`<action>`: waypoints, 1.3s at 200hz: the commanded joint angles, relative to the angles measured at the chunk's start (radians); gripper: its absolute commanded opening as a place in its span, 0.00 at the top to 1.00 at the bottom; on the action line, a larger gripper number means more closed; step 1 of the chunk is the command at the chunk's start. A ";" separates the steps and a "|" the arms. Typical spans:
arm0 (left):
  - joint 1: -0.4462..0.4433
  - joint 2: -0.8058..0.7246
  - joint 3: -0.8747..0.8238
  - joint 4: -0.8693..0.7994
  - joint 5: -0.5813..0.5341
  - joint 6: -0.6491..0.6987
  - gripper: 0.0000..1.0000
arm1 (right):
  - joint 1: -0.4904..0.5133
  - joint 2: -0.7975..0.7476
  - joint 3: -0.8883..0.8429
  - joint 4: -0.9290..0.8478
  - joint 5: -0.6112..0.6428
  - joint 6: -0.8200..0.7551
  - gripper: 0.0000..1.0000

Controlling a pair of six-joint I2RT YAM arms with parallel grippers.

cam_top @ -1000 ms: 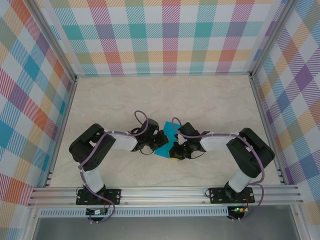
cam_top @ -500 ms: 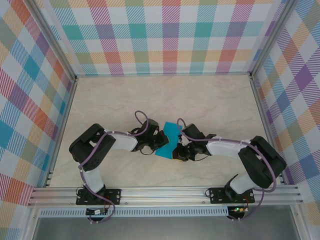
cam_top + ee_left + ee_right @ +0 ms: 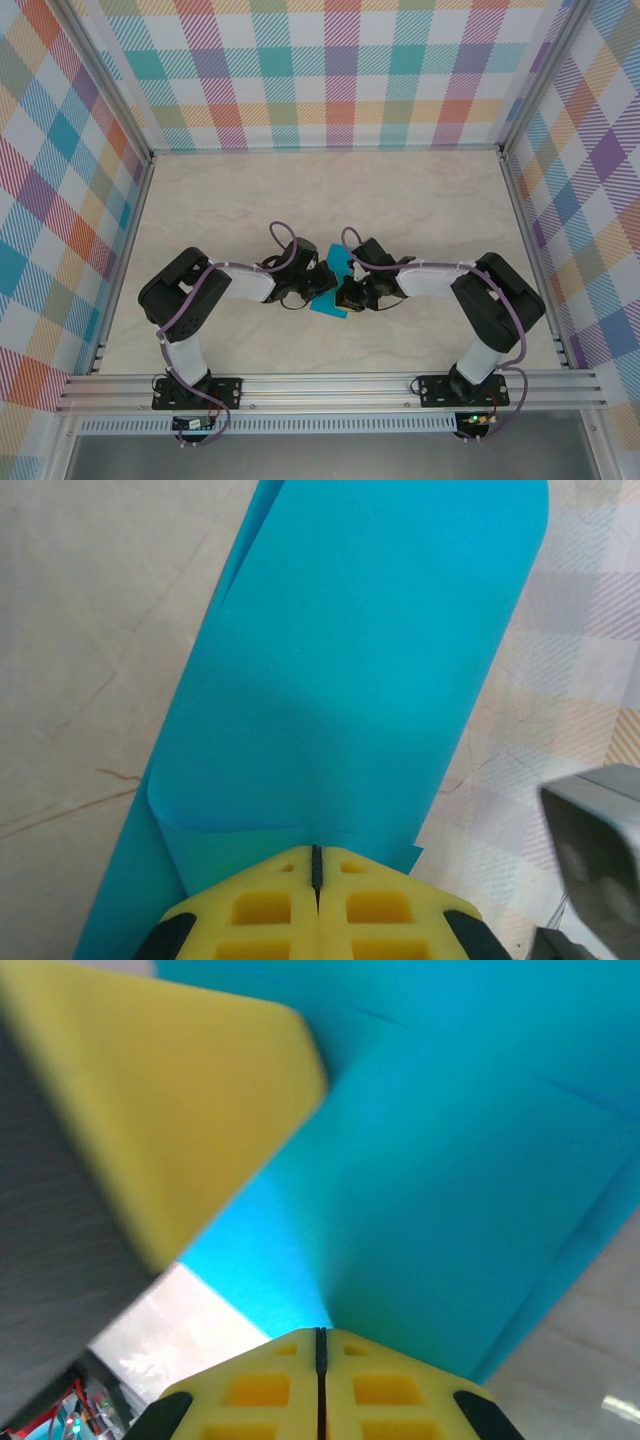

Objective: Fold a paper plane with a square sheet of paper (pick it up from the middle)
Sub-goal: Fold the triangle a second time at the center of the table.

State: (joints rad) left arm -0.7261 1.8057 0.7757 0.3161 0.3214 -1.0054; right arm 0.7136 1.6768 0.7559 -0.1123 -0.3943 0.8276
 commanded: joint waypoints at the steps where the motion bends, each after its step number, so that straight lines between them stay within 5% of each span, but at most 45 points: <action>1: -0.011 0.021 -0.014 -0.048 -0.007 0.018 0.95 | 0.004 0.031 -0.045 -0.013 0.018 0.010 0.93; 88: -0.016 -0.112 -0.026 -0.074 -0.021 0.073 0.82 | 0.004 0.062 -0.063 -0.079 0.058 -0.021 0.95; 143: -0.030 -0.054 0.013 -0.092 0.010 0.086 0.87 | 0.004 0.067 -0.058 -0.082 0.063 -0.022 0.95; 260: 0.023 0.014 0.040 -0.208 -0.117 0.111 0.93 | 0.004 0.079 -0.060 -0.119 0.078 -0.047 0.96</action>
State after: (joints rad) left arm -0.7429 1.7893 0.8112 0.1967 0.2913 -0.9264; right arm 0.7078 1.6817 0.7349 -0.0811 -0.4072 0.8062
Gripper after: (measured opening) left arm 0.069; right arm 0.046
